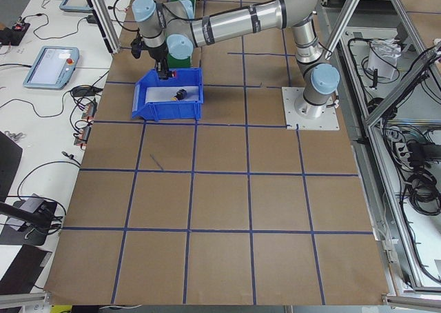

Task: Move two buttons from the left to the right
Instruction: 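Lift the red button and set it on the green conveyor belt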

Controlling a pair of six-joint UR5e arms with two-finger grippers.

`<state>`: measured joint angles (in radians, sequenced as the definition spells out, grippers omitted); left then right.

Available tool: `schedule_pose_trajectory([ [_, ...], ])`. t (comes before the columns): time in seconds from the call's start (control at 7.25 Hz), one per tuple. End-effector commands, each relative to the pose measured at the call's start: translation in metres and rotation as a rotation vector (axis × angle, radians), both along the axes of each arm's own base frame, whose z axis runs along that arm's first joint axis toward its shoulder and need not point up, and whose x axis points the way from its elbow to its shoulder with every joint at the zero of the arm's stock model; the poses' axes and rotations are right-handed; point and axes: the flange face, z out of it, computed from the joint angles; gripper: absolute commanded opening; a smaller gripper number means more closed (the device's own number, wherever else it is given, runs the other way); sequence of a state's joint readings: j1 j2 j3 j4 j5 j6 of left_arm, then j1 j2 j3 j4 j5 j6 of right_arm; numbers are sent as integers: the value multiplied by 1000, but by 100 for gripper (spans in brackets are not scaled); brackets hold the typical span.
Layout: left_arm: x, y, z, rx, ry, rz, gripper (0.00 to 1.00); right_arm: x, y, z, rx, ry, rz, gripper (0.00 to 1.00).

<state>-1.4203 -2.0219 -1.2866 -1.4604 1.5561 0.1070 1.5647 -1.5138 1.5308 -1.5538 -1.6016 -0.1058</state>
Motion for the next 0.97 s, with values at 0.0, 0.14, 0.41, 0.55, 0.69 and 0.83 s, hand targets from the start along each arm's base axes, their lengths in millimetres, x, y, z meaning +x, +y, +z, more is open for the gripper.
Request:
schedule_pose_trajectory([
  [0.0, -61, 28, 52, -50, -2, 15, 27, 0, 0, 0, 0, 0, 0, 100],
  [0.14, -103, 32, 48, -53, 2, 36, 27, 0, 0, 0, 0, 1, 0, 100],
  [0.41, -159, 27, 18, -53, 22, 58, 27, 0, 0, 0, 0, 1, 0, 100],
  [0.55, -185, 29, 6, -42, 23, 90, 26, 0, 0, 0, 0, 1, 0, 100],
  [0.69, -212, 26, -8, -79, 29, 87, 26, 0, 0, 0, 0, 1, 0, 100],
  [0.83, -224, 14, -40, -79, 29, 75, 26, 0, 0, 0, 0, 1, 0, 100],
])
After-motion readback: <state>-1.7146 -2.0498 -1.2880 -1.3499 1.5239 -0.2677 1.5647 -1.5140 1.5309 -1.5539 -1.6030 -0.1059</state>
